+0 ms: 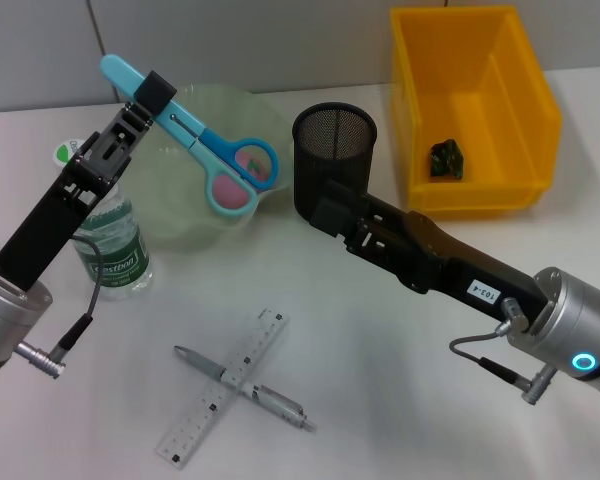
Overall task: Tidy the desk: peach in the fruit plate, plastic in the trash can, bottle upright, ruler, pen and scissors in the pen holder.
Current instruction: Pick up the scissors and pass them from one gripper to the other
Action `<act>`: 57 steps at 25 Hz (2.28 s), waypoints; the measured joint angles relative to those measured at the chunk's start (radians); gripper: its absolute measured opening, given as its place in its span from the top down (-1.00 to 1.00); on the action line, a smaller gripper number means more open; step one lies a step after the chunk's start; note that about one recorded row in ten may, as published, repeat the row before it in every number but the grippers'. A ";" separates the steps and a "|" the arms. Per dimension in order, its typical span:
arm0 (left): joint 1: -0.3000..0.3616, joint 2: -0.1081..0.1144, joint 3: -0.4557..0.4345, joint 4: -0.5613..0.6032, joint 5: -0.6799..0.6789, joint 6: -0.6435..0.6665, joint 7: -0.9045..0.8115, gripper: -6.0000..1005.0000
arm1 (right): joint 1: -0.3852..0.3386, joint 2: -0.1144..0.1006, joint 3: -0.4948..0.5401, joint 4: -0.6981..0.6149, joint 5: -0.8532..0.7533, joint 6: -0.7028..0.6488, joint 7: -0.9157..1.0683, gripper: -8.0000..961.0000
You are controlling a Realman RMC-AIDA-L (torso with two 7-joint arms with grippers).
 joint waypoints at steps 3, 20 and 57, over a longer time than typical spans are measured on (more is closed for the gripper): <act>-0.001 0.000 -0.001 -0.001 0.002 -0.001 -0.001 0.79 | 0.004 0.000 -0.001 -0.002 0.000 0.003 0.007 -0.33; -0.002 0.000 -0.001 -0.010 0.002 -0.003 -0.014 0.79 | 0.019 0.002 -0.009 -0.003 -0.002 0.006 0.032 -0.33; -0.026 0.000 -0.029 -0.077 0.006 0.004 -0.023 0.78 | 0.071 0.008 -0.011 -0.059 0.005 0.088 0.136 -0.32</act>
